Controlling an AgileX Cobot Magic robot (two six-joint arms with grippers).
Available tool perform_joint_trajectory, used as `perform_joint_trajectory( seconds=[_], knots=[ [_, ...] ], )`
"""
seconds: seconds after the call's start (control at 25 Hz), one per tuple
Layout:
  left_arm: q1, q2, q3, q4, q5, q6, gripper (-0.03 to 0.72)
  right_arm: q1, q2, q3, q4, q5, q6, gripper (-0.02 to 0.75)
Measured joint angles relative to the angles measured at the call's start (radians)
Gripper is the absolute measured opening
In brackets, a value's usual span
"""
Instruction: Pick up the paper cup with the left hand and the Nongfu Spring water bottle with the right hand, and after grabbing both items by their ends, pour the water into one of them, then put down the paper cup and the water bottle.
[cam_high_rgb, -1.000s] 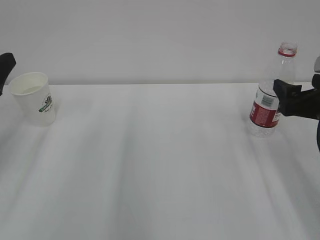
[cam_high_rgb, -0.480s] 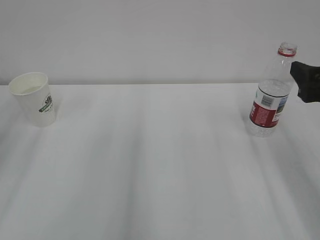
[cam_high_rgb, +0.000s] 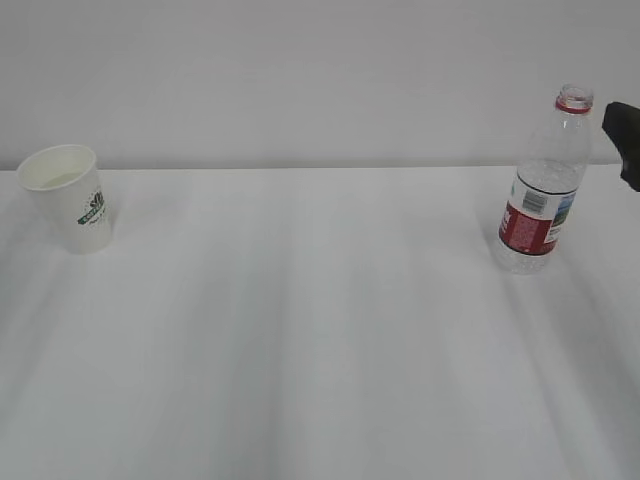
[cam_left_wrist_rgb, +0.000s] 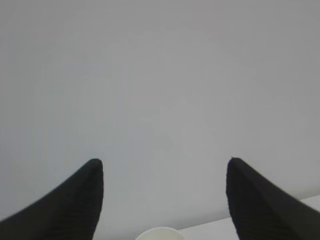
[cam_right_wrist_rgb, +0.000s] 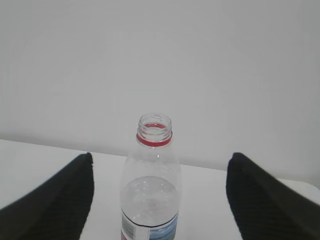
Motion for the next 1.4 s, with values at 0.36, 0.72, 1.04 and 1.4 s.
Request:
perform_joint_trajectory(
  seconds=[0.36,0.72,1.04,1.4],
  knots=[
    [0.000,-0.180,0.000,0.000,0.141,-0.014,0.549,0.000,-0.104,0.000,0.000,0.091,0.000,0.608],
    [0.000,-0.375,0.000,0.000,0.319,-0.065,0.538,0.000,-0.285,0.000,0.000,0.237,0.002,0.596],
    [0.000,-0.510,0.002,-0.002,0.461,-0.115,0.531,0.000,-0.475,0.012,0.000,0.410,0.002,0.592],
    [-0.002,-0.658,0.002,-0.002,0.622,-0.129,0.528,0.000,-0.666,0.012,0.000,0.593,0.000,0.591]
  ],
)
